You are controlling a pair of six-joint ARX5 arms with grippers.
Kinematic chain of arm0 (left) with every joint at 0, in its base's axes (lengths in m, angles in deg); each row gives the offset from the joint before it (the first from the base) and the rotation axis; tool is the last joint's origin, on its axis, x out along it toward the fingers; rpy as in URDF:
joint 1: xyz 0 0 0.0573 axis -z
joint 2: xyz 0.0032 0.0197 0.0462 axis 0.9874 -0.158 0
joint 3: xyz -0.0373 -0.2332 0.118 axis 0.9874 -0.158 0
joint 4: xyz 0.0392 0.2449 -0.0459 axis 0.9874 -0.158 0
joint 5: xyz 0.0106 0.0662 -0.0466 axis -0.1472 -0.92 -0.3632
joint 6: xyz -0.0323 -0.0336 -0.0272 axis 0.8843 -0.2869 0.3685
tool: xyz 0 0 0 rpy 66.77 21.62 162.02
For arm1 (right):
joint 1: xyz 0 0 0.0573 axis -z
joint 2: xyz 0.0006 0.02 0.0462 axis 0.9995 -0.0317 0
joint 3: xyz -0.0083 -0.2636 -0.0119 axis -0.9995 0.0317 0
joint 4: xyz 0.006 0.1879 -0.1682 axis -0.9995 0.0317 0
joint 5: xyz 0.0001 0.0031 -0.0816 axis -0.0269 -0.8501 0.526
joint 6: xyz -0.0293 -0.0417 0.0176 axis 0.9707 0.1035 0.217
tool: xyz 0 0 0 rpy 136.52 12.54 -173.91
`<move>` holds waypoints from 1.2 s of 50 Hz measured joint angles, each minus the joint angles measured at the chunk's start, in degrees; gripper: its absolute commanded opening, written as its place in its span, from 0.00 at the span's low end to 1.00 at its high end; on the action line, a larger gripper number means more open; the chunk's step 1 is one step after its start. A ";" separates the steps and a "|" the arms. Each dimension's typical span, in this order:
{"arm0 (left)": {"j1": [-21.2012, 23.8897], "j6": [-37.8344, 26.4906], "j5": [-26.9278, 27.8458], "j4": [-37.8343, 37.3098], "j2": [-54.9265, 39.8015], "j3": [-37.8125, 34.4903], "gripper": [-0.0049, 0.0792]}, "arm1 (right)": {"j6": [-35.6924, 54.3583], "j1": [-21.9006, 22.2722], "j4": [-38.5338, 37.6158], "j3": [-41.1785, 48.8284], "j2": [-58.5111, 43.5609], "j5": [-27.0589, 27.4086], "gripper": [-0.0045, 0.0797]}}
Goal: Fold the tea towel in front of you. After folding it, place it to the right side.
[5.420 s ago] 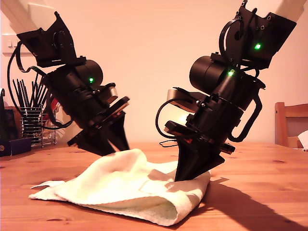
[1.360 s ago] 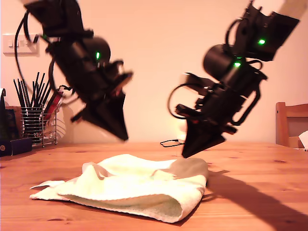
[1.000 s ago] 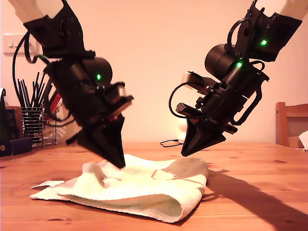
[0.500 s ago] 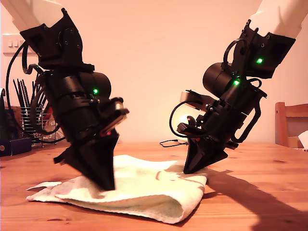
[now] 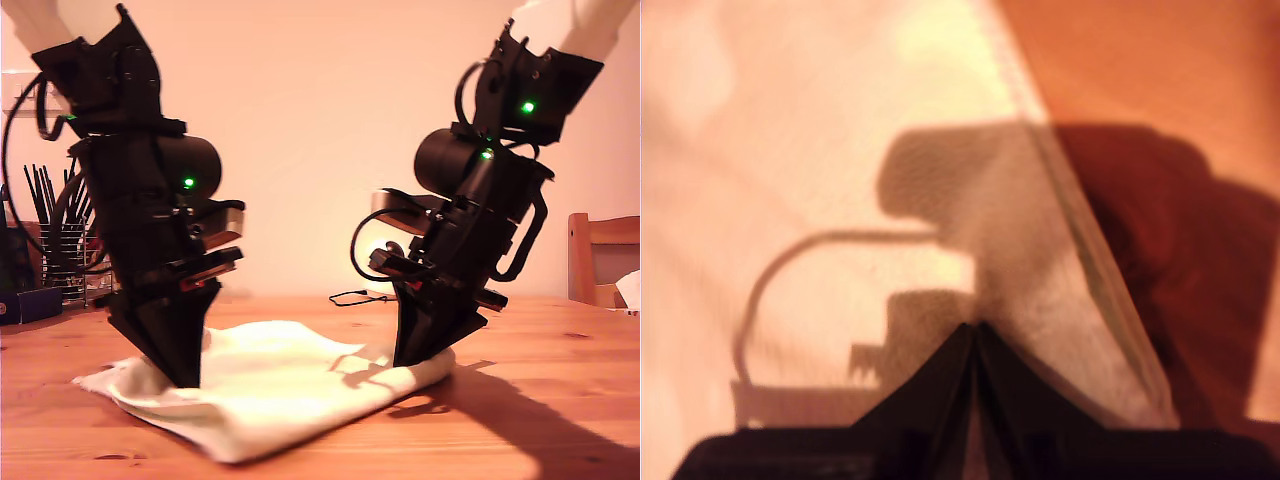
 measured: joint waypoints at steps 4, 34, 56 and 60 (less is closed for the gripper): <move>-0.52 -0.72 -1.20 1.01 0.02 0.04 0.03 | 0.00 -1.25 1.25 0.00 0.26 0.55 0.04; -1.40 -6.51 -3.93 8.28 -0.07 -0.02 0.03 | -2.84 -11.28 4.74 0.20 1.44 2.78 0.04; -1.92 -7.30 1.75 8.72 -0.09 -0.26 0.03 | 3.04 -10.97 -4.00 1.81 9.01 6.10 0.04; -1.90 -7.41 3.34 10.54 -0.09 -0.48 0.03 | 3.06 -10.86 -5.92 1.81 11.78 6.58 0.04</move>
